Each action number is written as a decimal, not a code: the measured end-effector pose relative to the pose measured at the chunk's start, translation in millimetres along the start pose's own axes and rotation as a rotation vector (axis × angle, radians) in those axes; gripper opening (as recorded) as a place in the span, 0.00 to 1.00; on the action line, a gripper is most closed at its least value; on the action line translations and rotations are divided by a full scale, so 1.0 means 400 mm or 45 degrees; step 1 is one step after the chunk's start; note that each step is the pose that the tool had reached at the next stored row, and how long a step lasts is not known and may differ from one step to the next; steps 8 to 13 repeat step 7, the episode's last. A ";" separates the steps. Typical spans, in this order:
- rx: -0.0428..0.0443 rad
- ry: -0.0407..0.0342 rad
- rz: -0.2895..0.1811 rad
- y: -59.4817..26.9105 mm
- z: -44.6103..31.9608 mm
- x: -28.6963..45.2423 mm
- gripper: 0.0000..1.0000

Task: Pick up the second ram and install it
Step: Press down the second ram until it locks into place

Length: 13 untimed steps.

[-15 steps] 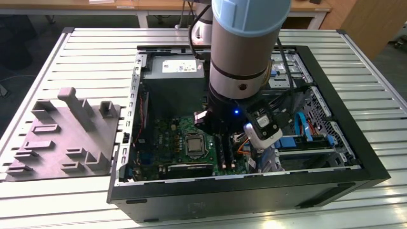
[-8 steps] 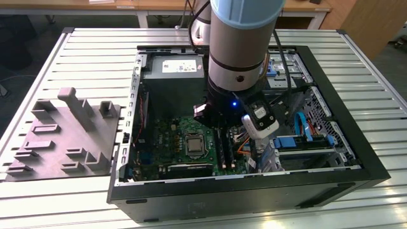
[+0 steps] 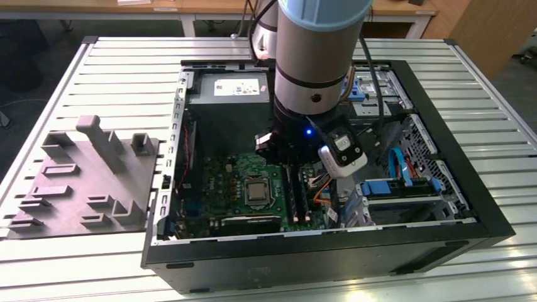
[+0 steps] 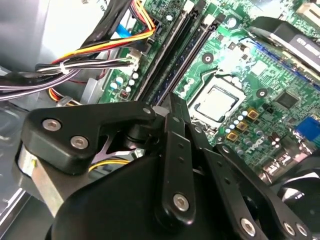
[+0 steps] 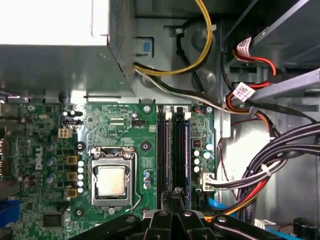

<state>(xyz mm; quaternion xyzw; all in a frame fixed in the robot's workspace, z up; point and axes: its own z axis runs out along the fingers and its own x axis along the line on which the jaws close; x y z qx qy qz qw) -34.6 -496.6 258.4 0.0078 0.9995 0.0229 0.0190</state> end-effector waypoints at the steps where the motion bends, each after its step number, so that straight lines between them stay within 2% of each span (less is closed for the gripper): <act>1: 0.000 0.0000 0.000 0.000 -0.002 0.000 0.10; 13: 0.000 -0.0001 0.000 0.000 -0.002 0.000 0.10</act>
